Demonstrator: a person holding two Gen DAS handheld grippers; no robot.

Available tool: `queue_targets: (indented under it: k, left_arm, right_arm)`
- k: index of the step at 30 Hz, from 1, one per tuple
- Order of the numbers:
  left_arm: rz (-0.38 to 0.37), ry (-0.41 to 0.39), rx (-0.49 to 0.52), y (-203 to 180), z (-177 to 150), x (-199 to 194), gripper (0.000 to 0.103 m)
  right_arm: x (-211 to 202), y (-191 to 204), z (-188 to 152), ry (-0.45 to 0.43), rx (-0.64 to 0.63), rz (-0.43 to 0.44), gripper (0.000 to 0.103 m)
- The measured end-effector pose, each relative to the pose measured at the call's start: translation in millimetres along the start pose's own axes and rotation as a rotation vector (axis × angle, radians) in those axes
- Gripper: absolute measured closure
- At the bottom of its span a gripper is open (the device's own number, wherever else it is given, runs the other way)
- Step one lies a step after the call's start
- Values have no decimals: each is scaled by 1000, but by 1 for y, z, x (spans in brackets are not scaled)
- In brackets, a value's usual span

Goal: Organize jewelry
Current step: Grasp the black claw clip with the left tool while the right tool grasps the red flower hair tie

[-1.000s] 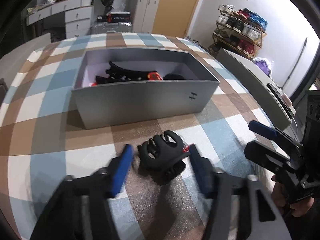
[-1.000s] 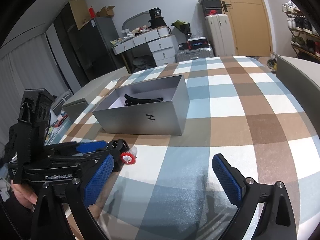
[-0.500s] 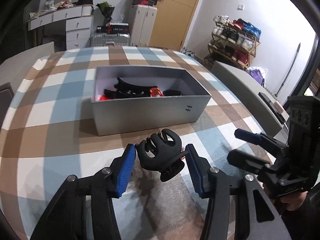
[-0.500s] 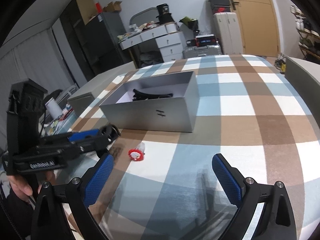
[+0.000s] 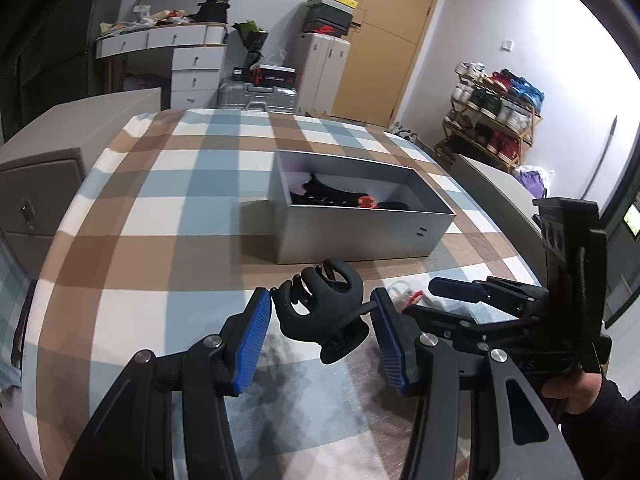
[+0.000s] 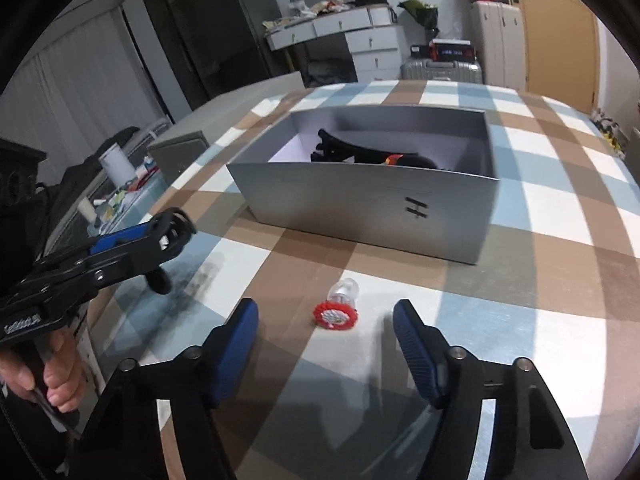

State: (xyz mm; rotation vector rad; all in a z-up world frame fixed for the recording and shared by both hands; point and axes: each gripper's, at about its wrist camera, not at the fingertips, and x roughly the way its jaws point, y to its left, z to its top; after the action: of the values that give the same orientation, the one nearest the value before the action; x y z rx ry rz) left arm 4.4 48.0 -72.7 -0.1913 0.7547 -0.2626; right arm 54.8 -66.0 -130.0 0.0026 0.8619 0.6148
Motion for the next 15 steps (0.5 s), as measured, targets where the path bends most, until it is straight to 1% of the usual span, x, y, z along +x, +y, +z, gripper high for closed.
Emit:
queue_targets:
  k: [3,4,5,6,9,10,11,13,15]
  left_arm:
    - [36,4,-26,8,-3,0,57]
    - [36,6,-32,9,-4,-1,57]
    - [33,4,-41,12,-4,-2,57]
    - [32,3,-44,13,-5,-2,57]
    - [31,0,-49,17,-7,-5,57]
    - [27,-2,-51,19,-7,-6,57]
    - [25,-4,-51,19,-7,-7,57]
    - [25,-11,-57,21,-7,-10,57]
    - [23,-13,-64,25,-6,-11,57]
  right_arm:
    - [3,3,2,8,-4,-22,40]
    - [4,3,2,10,-7,-28,44]
    - [5,4,2,14,-11,-35,54]
    - [6,6,2,20,-20,-43,59]
    - [10,12,2,37,-48,-69,67]
    - [11,14,2,41,-56,-72,75]
    - [12,16,2,43,-61,-82,81]
    - [13,19,2,41,-78,-106,83]
    - [13,22,1,36,-88,-104,84]
